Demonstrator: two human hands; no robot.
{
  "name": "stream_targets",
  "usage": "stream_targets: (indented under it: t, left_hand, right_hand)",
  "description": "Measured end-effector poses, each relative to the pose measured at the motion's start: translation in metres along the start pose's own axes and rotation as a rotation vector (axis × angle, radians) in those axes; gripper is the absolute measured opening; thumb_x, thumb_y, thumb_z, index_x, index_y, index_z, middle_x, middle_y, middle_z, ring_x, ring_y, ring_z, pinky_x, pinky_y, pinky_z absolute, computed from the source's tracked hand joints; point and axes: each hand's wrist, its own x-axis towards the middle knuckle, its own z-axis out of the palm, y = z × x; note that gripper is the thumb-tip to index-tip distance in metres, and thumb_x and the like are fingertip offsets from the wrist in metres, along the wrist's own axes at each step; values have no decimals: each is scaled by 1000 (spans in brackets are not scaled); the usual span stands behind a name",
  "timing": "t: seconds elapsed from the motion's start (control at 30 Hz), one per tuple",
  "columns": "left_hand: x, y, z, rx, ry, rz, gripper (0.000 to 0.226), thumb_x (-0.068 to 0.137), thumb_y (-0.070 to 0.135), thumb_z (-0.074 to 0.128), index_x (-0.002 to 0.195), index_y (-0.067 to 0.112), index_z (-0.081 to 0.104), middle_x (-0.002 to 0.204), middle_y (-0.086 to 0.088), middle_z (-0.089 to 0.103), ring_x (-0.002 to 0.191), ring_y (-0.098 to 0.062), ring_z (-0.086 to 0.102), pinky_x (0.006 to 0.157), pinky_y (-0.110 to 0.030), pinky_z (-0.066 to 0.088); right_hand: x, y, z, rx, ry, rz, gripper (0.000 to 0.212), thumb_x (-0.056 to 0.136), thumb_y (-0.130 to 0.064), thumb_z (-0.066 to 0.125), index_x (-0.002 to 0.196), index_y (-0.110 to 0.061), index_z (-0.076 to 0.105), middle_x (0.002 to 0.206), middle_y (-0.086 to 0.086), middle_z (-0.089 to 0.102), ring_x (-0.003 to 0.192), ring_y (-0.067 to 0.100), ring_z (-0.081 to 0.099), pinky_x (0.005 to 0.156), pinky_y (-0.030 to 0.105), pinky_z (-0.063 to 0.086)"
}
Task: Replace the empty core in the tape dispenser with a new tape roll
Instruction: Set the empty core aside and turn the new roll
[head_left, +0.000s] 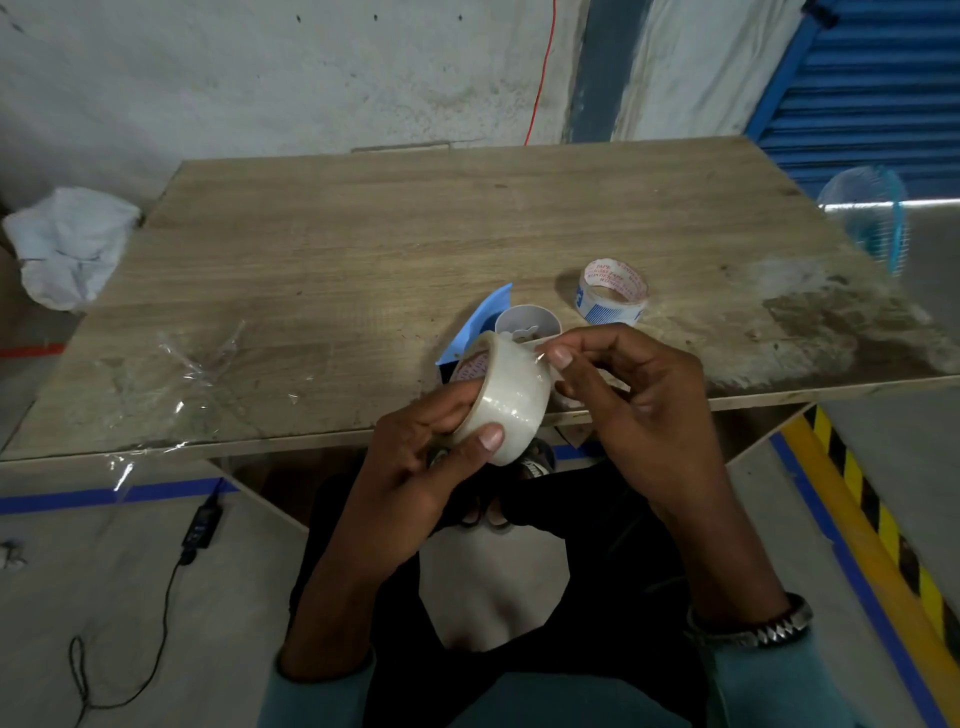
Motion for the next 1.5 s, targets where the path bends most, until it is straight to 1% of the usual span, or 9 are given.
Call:
stream_targets:
  t: [0.3, 0.4, 0.5, 0.6, 0.77, 0.9, 1.1, 1.27, 1.5]
  left_hand:
    - [0, 2, -5, -146, -21, -119, 28, 93, 7, 69, 114, 22, 80, 98, -18, 80, 83, -34, 72, 70, -33, 56]
    - [2, 2, -2, -188, 37, -188, 25, 88, 6, 70, 103, 23, 80, 90, -12, 78, 73, -26, 72, 62, -30, 54]
    - [6, -2, 13, -240, 91, -334, 28, 79, 26, 73, 107, 23, 77, 96, -19, 77, 81, -50, 70, 74, -51, 47]
    - [8, -1, 35, -176, 163, -455, 24, 87, 47, 80, 102, 28, 80, 84, -18, 78, 76, -39, 72, 72, -51, 48]
    - [7, 1, 35, -141, 179, -348, 16, 102, 25, 66, 110, 26, 80, 89, -14, 82, 78, -48, 70, 75, -61, 52]
    - [8, 2, 33, -158, 228, -363, 22, 81, 26, 64, 93, 16, 80, 76, -18, 77, 69, -49, 61, 70, -60, 47]
    - [6, -5, 32, -151, 319, -317, 20, 80, 29, 68, 82, 13, 81, 60, -22, 66, 57, -38, 57, 65, -54, 45]
    - [10, -13, 30, -189, 311, -264, 34, 86, 45, 84, 96, 12, 85, 84, -39, 71, 71, -52, 67, 70, -65, 54]
    - [7, -12, 27, -122, 271, -218, 29, 87, 39, 79, 78, 11, 82, 56, -20, 64, 47, -27, 57, 55, -30, 48]
  right_hand:
    - [3, -6, -9, 72, -60, 106, 9, 104, -12, 67, 101, -6, 73, 100, 8, 83, 103, 22, 78, 82, 44, 67]
    - [2, -7, -10, 35, -130, 148, 8, 107, -15, 63, 102, -13, 68, 101, 5, 82, 99, 14, 78, 73, 37, 64]
    - [-2, -6, -4, -67, -183, 122, 7, 109, -18, 60, 104, -19, 65, 102, -1, 82, 103, 11, 77, 82, 49, 64]
    - [-7, -4, 2, -134, -213, 81, 7, 109, -19, 59, 105, -20, 64, 101, -5, 81, 104, 12, 77, 85, 56, 62]
    - [-4, -10, -4, -77, -182, 133, 7, 110, -20, 59, 106, -18, 64, 99, -2, 83, 99, 13, 79, 73, 43, 64]
    - [-1, -18, -5, -41, -227, 175, 8, 109, -18, 59, 105, -14, 64, 94, -2, 83, 94, 9, 77, 69, 23, 58]
    - [-3, -25, 0, 156, -193, 246, 11, 112, -17, 51, 103, -17, 57, 87, 6, 82, 78, 11, 74, 66, 28, 63]
    - [-7, -29, 4, 209, -193, 283, 7, 111, -17, 53, 107, -14, 58, 81, 7, 80, 72, 12, 73, 71, 34, 65]
    - [-9, -33, 2, 296, -69, 343, 9, 112, -23, 51, 111, -15, 56, 88, 15, 82, 71, 19, 77, 62, 33, 64]
